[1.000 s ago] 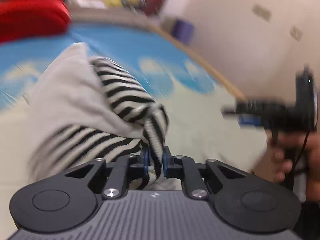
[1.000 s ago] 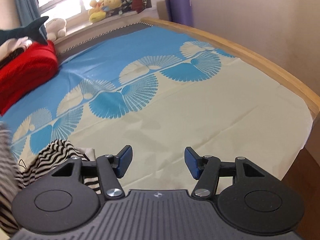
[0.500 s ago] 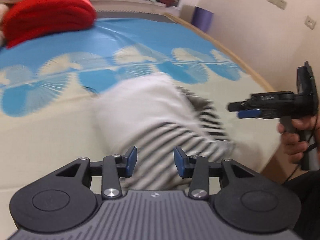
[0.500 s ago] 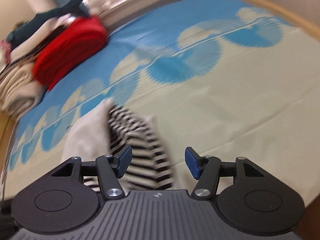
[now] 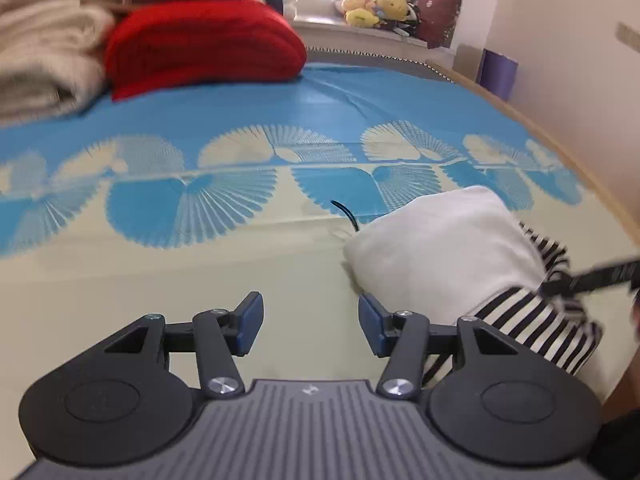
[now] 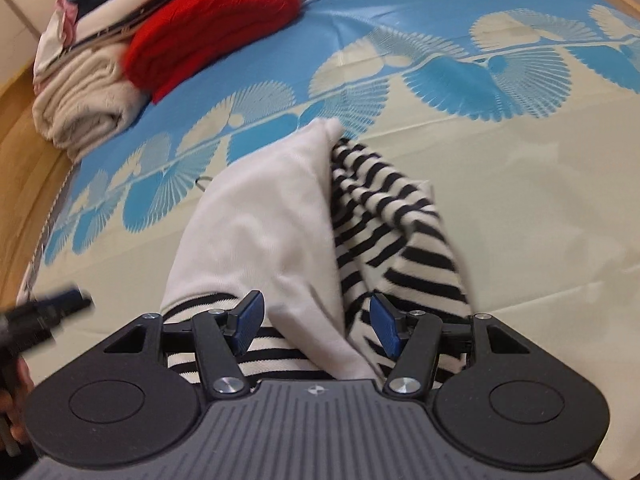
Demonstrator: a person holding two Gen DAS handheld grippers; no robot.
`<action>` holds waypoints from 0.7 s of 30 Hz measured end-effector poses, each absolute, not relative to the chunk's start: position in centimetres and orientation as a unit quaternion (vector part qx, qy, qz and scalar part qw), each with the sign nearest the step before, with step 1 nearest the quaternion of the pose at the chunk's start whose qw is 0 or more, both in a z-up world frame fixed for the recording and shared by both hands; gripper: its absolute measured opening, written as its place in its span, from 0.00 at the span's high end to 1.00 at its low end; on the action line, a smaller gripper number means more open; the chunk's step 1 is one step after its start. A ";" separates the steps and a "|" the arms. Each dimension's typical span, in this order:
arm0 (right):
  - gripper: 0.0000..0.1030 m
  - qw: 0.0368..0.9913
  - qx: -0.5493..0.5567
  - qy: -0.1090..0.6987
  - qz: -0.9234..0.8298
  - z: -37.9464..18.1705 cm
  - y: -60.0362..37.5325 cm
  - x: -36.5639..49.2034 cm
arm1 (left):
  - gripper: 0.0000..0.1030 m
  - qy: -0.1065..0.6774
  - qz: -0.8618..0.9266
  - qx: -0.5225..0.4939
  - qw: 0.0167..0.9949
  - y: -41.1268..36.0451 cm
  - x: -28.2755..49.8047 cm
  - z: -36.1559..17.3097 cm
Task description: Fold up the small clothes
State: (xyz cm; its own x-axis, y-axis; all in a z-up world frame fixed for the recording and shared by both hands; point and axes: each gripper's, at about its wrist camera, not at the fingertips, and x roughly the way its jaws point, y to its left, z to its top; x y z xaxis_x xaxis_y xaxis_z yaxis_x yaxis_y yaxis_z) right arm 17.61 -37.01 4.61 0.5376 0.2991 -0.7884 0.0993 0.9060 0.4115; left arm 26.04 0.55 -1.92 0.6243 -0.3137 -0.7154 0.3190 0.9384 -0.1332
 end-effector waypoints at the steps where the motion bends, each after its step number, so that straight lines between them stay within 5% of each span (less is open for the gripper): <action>1: 0.41 0.851 0.201 0.481 0.059 4.4 -36.6 17.7 | 0.44 0.404 -0.174 -0.001 0.898 0.4 26.4 -2.2; 7: 0.49 0.854 0.161 0.492 0.049 3.6 -35.3 17.8 | 0.44 0.400 -0.183 -0.008 0.898 -0.5 26.7 -1.8; 9: 0.85 0.856 0.164 0.486 0.068 3.8 -35.0 17.6 | 0.44 0.399 -0.187 -0.013 0.897 -0.7 26.6 -1.7; 10: 0.93 0.857 0.163 0.482 0.075 3.9 -35.0 17.5 | 0.44 0.399 -0.188 -0.015 0.897 -1.1 26.7 -1.9; 21: 0.98 0.899 0.251 0.355 0.052 10.4 -42.4 10.7 | 0.41 0.405 -0.308 0.021 0.861 -6.1 23.8 -2.9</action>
